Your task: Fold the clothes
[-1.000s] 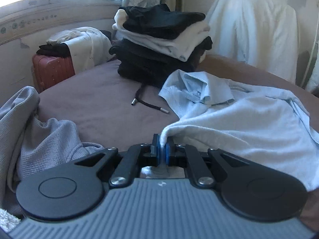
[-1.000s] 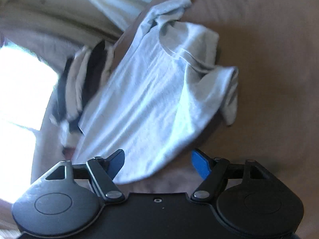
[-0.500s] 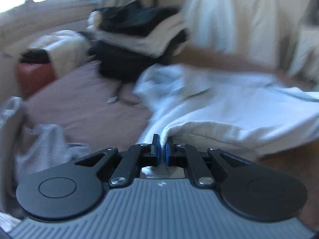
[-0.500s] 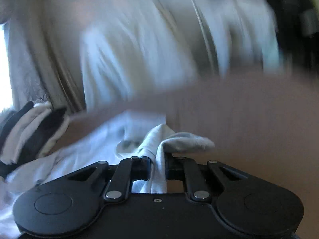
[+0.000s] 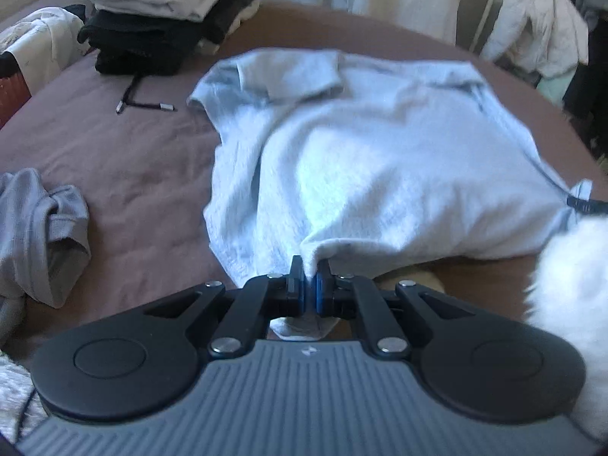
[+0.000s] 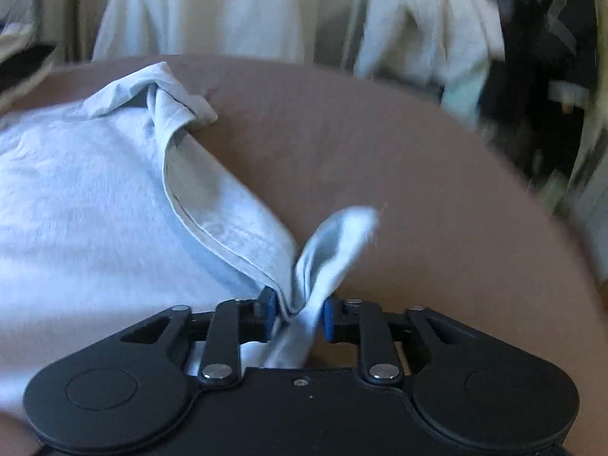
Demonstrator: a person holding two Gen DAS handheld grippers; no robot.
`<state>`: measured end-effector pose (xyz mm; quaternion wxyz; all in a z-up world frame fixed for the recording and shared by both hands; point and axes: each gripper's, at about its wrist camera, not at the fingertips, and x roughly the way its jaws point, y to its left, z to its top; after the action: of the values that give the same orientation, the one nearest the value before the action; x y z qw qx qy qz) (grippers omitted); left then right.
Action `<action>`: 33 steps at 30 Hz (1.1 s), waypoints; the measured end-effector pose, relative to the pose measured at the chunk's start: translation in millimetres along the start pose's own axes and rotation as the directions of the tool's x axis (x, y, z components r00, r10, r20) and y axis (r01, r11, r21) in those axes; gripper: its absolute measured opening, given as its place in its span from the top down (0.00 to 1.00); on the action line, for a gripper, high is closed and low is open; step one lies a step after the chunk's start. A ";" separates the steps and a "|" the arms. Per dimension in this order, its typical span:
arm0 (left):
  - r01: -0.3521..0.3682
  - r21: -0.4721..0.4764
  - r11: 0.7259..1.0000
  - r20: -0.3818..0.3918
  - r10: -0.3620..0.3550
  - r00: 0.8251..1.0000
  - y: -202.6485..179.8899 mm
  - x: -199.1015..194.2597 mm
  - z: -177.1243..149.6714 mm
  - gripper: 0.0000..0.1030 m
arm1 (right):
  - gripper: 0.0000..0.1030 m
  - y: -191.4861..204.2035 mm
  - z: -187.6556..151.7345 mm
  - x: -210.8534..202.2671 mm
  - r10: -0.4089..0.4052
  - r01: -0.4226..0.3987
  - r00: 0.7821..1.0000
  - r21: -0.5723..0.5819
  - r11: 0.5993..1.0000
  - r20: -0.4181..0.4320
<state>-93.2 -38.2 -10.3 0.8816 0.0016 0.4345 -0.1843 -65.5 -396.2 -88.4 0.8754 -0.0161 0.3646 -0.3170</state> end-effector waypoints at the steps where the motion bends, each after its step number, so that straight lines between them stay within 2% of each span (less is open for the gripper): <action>1: -0.011 0.009 1.000 0.003 0.011 1.000 -1.4 -2.2 1.5 0.95 | 0.73 1.7 3.3 -3.9 -0.038 0.040 0.999 -0.047 0.998 0.032; 2: -0.025 0.017 1.000 0.003 0.025 1.000 -3.0 -2.9 2.7 0.95 | 0.73 1.6 4.7 -7.8 -0.105 0.112 0.992 -0.099 0.989 0.071; 4: -0.045 0.013 0.999 -0.022 0.045 0.999 -3.1 4.0 0.7 0.95 | 0.73 -4.5 4.3 -14.6 -0.251 0.279 0.954 -0.179 0.944 0.163; 5: -0.042 0.009 0.999 -0.047 0.043 0.998 -3.3 8.4 -2.2 0.95 | 0.73 -9.5 5.0 -15.1 -0.285 0.316 0.943 -0.186 0.931 0.175; 6: -0.037 0.021 0.999 -0.085 0.039 0.996 -5.5 14.1 -5.7 0.95 | 0.73 -16.5 6.7 -15.3 -0.269 0.291 0.952 -0.157 0.944 0.148; 8: -0.035 0.046 0.998 -0.141 0.041 0.989 -9.3 20.6 -10.1 0.92 | 0.73 -31.4 9.8 -19.4 -0.183 0.190 0.979 -0.067 0.980 0.090; 10: -0.027 0.049 0.998 -0.151 0.034 0.988 -8.4 18.4 -11.1 0.91 | 0.69 -37.3 11.0 -30.2 -0.103 0.105 0.991 -0.023 0.994 0.081; 14: 0.001 -0.004 1.000 -0.060 -0.001 0.998 8.3 -11.8 4.3 0.87 | 0.64 -25.6 23.0 -46.7 0.025 -0.019 0.995 -0.053 0.998 0.096; 15: 0.012 -0.024 1.000 -0.026 -0.013 1.000 12.8 -20.9 10.7 0.85 | 0.59 -18.7 32.1 -47.0 0.072 -0.065 0.992 -0.071 0.995 0.105; 16: 0.019 -0.040 0.999 0.020 -0.018 1.000 17.0 -31.5 18.4 0.78 | 0.53 -10.5 42.1 -48.6 0.119 -0.109 0.986 -0.089 0.990 0.119; 17: 0.021 -0.049 0.999 0.068 -0.018 0.998 20.8 -41.1 25.8 0.67 | 0.47 -3.8 49.5 -49.4 0.160 -0.147 0.978 -0.102 0.984 0.134; 19: -0.003 -0.033 0.999 0.169 0.009 0.986 24.0 -53.5 38.5 0.53 | 0.45 9.9 65.7 -46.8 0.256 -0.242 0.955 -0.110 0.964 0.148; 21: -0.022 -0.016 1.000 0.202 0.024 0.979 23.8 -51.1 47.4 0.52 | 0.45 20.3 82.7 -36.5 0.342 -0.334 0.930 -0.083 0.939 0.135; 26: -0.088 0.107 0.990 0.139 0.073 0.988 10.5 -1.0 74.0 0.51 | 0.46 50.9 133.2 13.4 0.464 -0.463 0.885 -0.012 0.886 0.045; 28: -0.117 0.170 0.978 0.142 0.093 0.986 5.7 24.7 86.1 0.47 | 0.45 55.9 155.0 39.1 0.508 -0.508 0.861 0.044 0.860 -0.008; 30: -0.134 0.211 0.968 0.150 0.103 0.983 5.3 52.7 100.4 0.42 | 0.45 49.8 172.3 65.7 0.568 -0.552 0.820 0.167 0.817 -0.069; 31: -0.140 0.235 0.962 0.151 0.106 0.983 4.6 68.4 108.7 0.41 | 0.45 43.4 177.3 79.5 0.614 -0.578 0.784 0.257 0.775 -0.089; 33: -0.160 0.281 0.946 0.161 0.118 0.980 5.0 94.6 121.5 0.39 | 0.45 34.8 181.9 107.1 0.712 -0.608 0.694 0.440 0.661 -0.109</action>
<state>54.0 -83.9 -8.0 0.9111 0.1498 0.3374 -0.1834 128.5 -466.1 -31.2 0.8577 0.3275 0.3946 -0.0358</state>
